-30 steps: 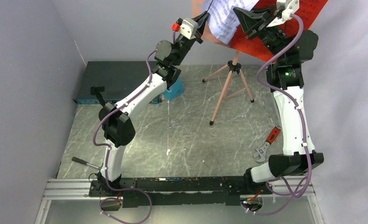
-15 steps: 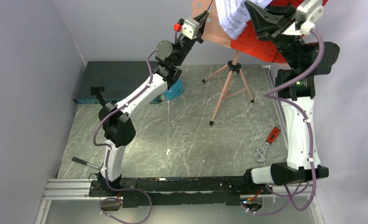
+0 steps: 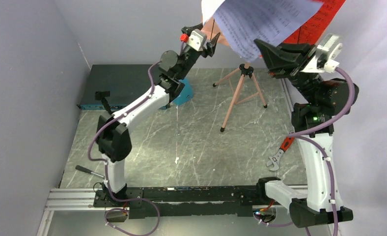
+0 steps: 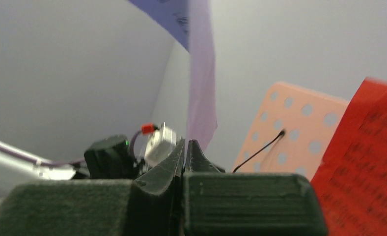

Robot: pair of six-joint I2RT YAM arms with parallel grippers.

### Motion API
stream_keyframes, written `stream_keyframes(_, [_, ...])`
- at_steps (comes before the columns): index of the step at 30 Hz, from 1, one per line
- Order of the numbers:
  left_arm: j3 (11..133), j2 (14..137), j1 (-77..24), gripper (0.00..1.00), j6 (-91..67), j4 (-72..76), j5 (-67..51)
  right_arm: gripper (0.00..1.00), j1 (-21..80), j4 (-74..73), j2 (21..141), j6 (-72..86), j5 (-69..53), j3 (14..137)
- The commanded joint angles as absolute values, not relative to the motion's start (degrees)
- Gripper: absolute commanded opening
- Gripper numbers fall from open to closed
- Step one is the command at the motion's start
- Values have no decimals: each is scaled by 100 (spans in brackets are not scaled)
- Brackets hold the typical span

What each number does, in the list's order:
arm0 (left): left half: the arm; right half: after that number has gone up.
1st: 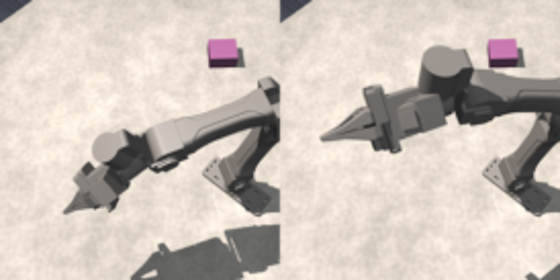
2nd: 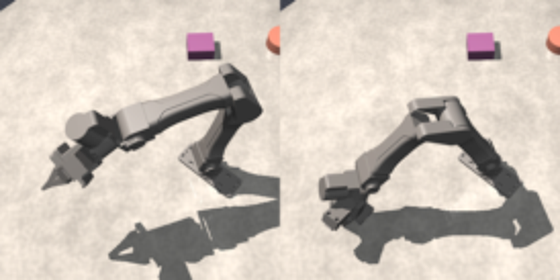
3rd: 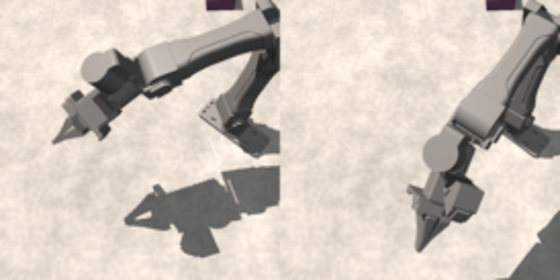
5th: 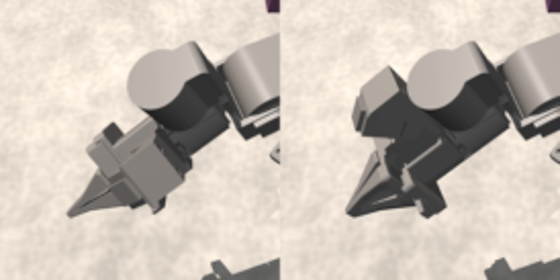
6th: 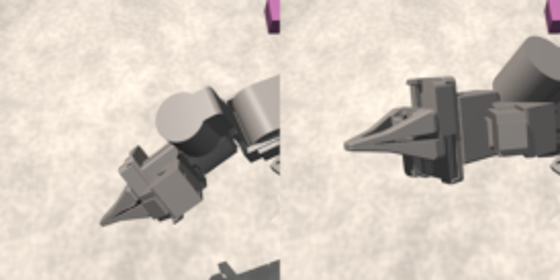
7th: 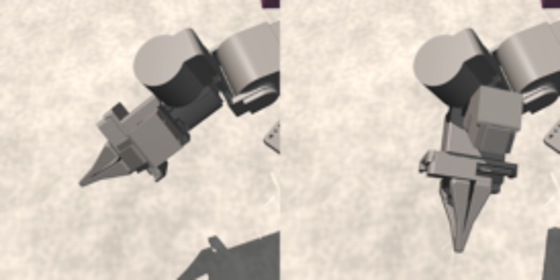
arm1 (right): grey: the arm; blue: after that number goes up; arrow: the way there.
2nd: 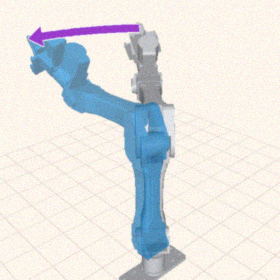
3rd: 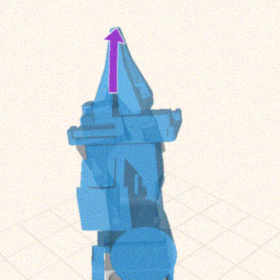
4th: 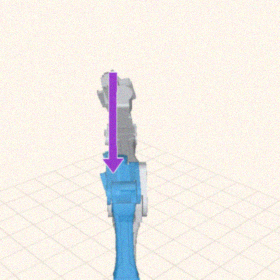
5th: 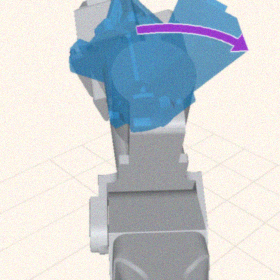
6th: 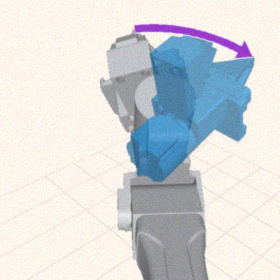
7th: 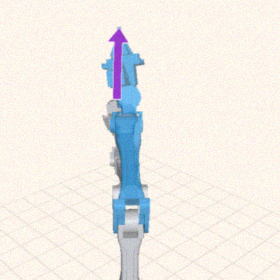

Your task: Pack up the instrument practice props

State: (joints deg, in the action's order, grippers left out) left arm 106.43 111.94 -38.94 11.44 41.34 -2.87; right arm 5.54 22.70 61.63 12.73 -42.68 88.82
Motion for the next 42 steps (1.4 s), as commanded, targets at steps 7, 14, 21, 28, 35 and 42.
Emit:
stream_keyframes(7, [8532, 8340, -3925, 74, 1204, 3427, 630, 0, 1008, 1861, 5422, 1753, -4255, 7309])
stream_keyframes(14, [7679, 6851, -3926, 87, 768, 1010, 1431, 0, 1883, 1298, 5236, 1904, -3872, 6176])
stream_keyframes(21, [7592, 5806, -3928, 93, 746, -1042, 2057, 0, 2686, 805, 5219, 2235, -3250, 5321])
stream_keyframes(28, [7614, 5449, -3921, 93, 915, -2191, 2677, 0, 3569, 872, 6054, 2914, -2931, 5002])
stream_keyframes(35, [7150, 5172, -3926, 93, 1324, -2260, 3304, 0, 3841, 1558, 7524, 3754, -3329, 4875])
stream_keyframes(42, [6329, 4906, -3810, 94, 1696, -1766, 3648, 0, 3871, 2162, 9138, 4534, -3654, 4777])
